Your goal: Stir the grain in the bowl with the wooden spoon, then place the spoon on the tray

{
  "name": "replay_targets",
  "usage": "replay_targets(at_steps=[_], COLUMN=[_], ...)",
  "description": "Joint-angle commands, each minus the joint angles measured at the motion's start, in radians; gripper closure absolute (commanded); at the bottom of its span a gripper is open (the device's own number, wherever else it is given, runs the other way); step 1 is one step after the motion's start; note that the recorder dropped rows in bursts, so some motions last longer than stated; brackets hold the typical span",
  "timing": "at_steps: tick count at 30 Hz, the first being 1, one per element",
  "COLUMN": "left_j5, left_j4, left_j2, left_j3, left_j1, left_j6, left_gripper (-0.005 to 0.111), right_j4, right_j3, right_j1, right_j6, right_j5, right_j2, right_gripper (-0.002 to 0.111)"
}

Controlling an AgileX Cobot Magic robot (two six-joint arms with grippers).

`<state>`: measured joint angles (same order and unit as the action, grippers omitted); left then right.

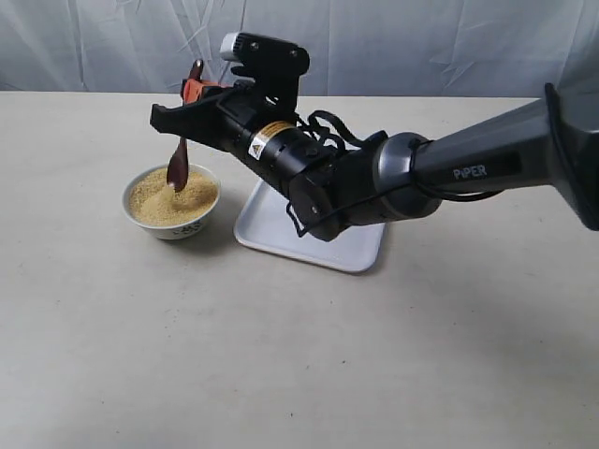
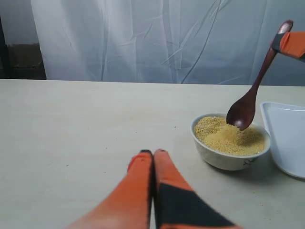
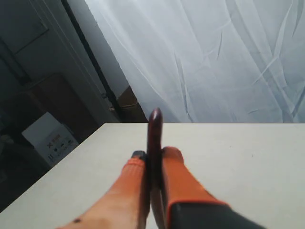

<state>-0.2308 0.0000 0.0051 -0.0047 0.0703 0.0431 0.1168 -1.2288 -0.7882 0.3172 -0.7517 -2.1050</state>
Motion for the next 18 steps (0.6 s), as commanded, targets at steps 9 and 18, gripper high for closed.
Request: replay_targets(at_steps=[9,18], left_j5=[0.005,0.005], left_j4=[0.000,0.000], left_j2=[-0.005,-0.005], left_j3=[0.005,0.005], left_j1=[-0.001,-0.001], left_j6=[0.001,0.001], left_gripper=[0.107,0.107], right_j4=[0.067,-0.002], right_j3=[-0.003,-0.003], right_j1=[0.001,-0.020], right_j6=[-0.106,-0.045], right_j5=[-0.025,-0.021], right_j2=[-0.059,-0.085], right_gripper=[0.109,0.109])
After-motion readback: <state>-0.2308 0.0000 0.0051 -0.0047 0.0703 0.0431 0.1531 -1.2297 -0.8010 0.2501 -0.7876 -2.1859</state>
